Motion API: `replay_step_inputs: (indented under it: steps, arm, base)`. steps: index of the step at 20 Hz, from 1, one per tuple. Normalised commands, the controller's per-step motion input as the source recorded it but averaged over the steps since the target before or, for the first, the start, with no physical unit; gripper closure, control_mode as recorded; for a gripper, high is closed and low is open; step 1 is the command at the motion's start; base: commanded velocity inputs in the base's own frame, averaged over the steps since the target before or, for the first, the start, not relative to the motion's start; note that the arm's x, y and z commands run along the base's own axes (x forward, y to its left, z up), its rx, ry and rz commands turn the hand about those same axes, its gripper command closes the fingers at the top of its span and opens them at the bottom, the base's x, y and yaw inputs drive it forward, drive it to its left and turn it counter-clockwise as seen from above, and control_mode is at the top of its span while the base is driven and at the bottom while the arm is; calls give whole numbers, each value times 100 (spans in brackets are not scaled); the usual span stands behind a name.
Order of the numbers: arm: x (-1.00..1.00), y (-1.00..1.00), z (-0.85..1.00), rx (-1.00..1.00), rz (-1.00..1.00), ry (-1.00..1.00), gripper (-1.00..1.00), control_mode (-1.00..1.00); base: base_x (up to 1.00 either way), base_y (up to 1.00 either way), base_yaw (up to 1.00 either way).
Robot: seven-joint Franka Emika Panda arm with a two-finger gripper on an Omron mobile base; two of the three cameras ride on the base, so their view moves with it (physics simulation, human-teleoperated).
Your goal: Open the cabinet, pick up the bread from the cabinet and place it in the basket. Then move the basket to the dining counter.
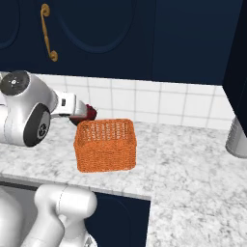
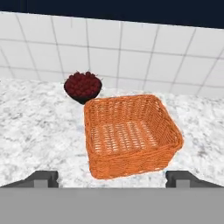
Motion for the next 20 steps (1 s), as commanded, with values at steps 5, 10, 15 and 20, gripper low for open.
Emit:
replay_step_inputs:
  steps: [5, 10, 15, 20]
  arm:
    - [-64, 25, 99, 1, 4, -51, -100, -100]
    - [-46, 38, 93, 1, 4, -29, -100, -100]
    - [-13, 30, 75, 2, 0, -7, -100, -100]
    - [0, 17, 63, 3, 0, -1, -100, -100]
  base:
    - [0, 0, 0]
    - [0, 0, 0]
    - [0, 0, 0]
    - [0, 0, 0]
